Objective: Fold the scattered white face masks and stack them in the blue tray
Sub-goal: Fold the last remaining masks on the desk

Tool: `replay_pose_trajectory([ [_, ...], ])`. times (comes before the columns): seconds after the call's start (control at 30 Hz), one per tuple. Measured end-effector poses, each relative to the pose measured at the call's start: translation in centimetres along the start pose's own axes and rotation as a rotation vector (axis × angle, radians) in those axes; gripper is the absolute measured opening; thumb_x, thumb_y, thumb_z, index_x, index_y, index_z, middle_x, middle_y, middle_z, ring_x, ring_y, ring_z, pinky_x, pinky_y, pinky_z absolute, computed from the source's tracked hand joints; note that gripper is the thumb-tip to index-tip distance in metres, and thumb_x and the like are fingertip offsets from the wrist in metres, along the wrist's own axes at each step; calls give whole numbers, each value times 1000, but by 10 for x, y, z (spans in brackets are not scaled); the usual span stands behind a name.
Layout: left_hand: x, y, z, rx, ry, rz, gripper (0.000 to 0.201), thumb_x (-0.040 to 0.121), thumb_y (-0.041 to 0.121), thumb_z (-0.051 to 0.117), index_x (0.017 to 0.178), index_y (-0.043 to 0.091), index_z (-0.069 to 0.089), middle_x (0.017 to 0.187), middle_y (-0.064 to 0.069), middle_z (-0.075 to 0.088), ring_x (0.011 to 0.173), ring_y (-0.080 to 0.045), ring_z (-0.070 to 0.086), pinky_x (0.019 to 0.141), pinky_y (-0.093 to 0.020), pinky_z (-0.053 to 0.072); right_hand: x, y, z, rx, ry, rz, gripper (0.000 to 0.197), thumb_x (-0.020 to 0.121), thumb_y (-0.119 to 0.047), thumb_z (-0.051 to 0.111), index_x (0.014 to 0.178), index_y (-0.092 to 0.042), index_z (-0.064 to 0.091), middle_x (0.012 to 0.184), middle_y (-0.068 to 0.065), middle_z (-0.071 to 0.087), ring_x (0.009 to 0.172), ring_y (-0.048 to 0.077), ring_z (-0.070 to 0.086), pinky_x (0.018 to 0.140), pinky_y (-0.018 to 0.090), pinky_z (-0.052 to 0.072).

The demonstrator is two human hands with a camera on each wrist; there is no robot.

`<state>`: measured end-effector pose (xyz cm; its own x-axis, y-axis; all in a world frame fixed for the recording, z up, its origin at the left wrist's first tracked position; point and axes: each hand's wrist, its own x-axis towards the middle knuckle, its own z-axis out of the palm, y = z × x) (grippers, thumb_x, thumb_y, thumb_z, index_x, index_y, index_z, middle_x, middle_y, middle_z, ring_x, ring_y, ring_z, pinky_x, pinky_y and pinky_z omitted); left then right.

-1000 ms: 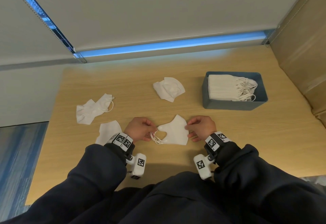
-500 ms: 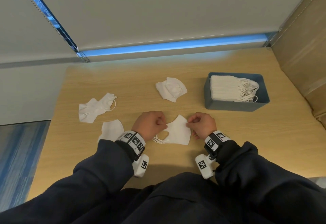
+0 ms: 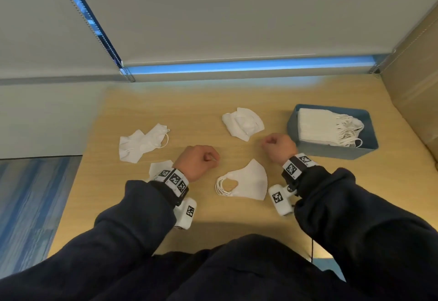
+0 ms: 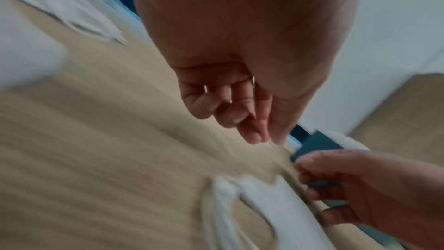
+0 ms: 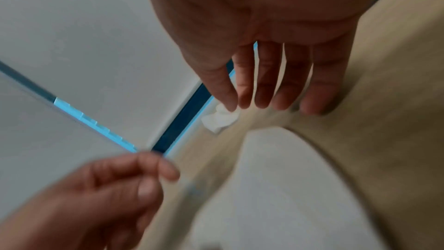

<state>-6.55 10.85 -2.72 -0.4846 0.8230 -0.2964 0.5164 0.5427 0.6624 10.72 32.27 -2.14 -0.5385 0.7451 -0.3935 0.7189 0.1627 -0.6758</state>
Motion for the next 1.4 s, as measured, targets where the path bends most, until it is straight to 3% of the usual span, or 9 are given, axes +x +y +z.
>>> replay_pose_trajectory([
  [0.2, -26, -70, -63, 177, 186, -180, 21, 85, 19, 74, 104, 27, 73, 108, 6, 70, 101, -15, 65, 93, -33, 51, 81, -50, -2, -283, 50, -62, 36, 96, -9, 55, 132, -8, 58, 135, 16, 59, 119, 36, 59, 95, 38, 49],
  [0.37, -51, -102, -76, 277, 107, -257, 53, 80, 27, 80, 130, 27, 63, 128, 5, 60, 119, -18, 57, 99, -33, 45, 111, -59, 10, -559, 54, 0, 34, 97, -9, 55, 131, -1, 53, 132, 21, 57, 116, 40, 59, 97, 45, 51],
  [0.5, -58, -119, -64, 122, 77, -255, 58, 80, 22, 79, 133, 33, 60, 119, 9, 66, 109, -14, 62, 91, -29, 48, 110, -60, 24, -673, 28, -2, 45, 94, -19, 64, 134, -5, 48, 130, 18, 55, 110, 39, 61, 91, 46, 53],
  [0.7, -42, -118, -70, -49, 161, -232, 24, 84, 28, 79, 108, 28, 74, 102, 6, 71, 99, -18, 66, 87, -33, 49, 86, -68, 29, -550, -95, 71, 32, 85, -27, 75, 110, -8, 68, 97, 9, 66, 85, 28, 62, 71, 32, 48],
  [0.87, -35, -98, -93, -386, 454, -191, 17, 82, 26, 83, 95, 19, 76, 105, 3, 70, 98, -15, 64, 88, -30, 48, 43, -86, 14, -156, -82, 9, 34, 72, -33, 89, 76, -10, 65, 80, 6, 69, 75, 26, 66, 61, 34, 53],
  [1.0, -43, -81, -108, -783, 708, -230, 7, 85, 28, 79, 87, 22, 77, 94, 7, 75, 91, -17, 67, 84, -36, 53, -8, -114, 1, 430, -209, -5, 20, 81, -15, 83, 90, -6, 68, 93, 11, 75, 77, 23, 74, 55, 34, 59],
  [1.1, -52, -62, -105, -959, 892, -269, 5, 88, 21, 77, 84, 24, 75, 86, 9, 72, 81, -10, 63, 78, -34, 52, -28, -121, 3, 589, -259, -1, 11, 84, -10, 78, 86, -10, 67, 88, 9, 75, 72, 23, 73, 48, 30, 55],
  [1.27, -64, -29, -80, -942, 778, -195, 10, 88, 21, 77, 97, 20, 73, 88, -9, 69, 77, -10, 60, 75, -29, 51, -44, -112, 42, 549, -259, 145, 15, 85, -14, 79, 97, -7, 72, 92, 15, 74, 71, 25, 72, 49, 32, 56],
  [1.4, -66, -14, -79, -819, 766, -62, 8, 88, 18, 77, 95, 21, 72, 81, -1, 63, 72, -9, 52, 68, -21, 46, -54, -114, 60, 489, -272, 131, 18, 81, -15, 83, 92, -5, 72, 84, 13, 74, 67, 26, 71, 52, 36, 58],
])
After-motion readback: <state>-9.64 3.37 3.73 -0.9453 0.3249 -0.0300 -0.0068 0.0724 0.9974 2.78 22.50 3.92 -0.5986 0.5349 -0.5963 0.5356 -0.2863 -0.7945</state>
